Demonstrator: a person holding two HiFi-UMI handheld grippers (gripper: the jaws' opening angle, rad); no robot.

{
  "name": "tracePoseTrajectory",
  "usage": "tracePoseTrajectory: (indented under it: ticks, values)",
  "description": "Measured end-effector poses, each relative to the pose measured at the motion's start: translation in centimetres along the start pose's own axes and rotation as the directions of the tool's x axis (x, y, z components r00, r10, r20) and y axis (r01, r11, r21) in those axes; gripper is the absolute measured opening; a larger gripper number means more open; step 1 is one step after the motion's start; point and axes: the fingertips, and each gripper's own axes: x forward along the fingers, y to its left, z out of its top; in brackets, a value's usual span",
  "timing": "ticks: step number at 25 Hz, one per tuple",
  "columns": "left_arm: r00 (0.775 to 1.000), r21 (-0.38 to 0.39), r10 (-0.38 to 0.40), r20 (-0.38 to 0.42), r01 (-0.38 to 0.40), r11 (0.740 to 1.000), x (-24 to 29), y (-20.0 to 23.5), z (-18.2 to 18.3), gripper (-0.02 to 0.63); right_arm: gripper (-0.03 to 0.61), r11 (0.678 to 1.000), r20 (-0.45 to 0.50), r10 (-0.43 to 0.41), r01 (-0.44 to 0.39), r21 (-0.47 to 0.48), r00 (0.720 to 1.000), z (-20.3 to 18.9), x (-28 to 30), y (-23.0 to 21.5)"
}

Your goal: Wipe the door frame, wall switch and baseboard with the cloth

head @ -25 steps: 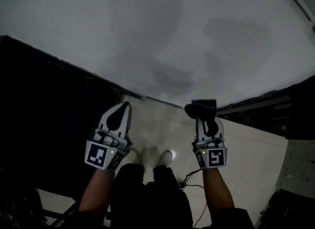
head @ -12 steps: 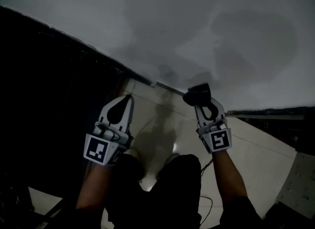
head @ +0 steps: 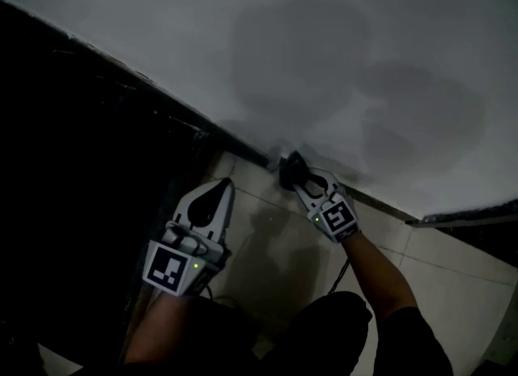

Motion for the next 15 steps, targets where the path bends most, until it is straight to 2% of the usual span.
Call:
tracePoseTrajectory:
  ticks: [3,6,9,12,15]
  values:
    - [1.000,-0.050,0.020,-0.022,-0.021,0.999,-0.6,-0.2,-1.2,-0.009,0.091,0.998,-0.057,0.010,-0.006,0.070,0.998,-4.5,4.5,1.2]
    - [0.997,-0.064,-0.025,-0.072,0.020,0.998,-1.4,-0.9,-2.7,-0.009,0.091,0.997,-0.140,-0.010,0.021,0.079,0.990,-9.0,8.4,1.8]
    - [0.996,-0.087,-0.056,-0.070,0.050,0.995,-1.6,-1.2,-2.9,-0.009,0.091,0.985,-0.196,-0.103,0.127,0.116,0.975,-12.3,10.0,0.1]
    - [0.992,-0.077,-0.074,-0.102,0.067,0.995,-1.3,-1.9,-3.9,-0.009,0.091,0.947,-0.240,-0.231,0.275,0.168,0.943,-14.4,9.3,-2.7]
    - [0.988,-0.086,-0.087,-0.126,0.077,0.993,-0.9,-2.8,-4.7,-0.009,0.091,0.919,-0.283,-0.299,0.355,0.173,0.911,-16.0,7.9,-4.0]
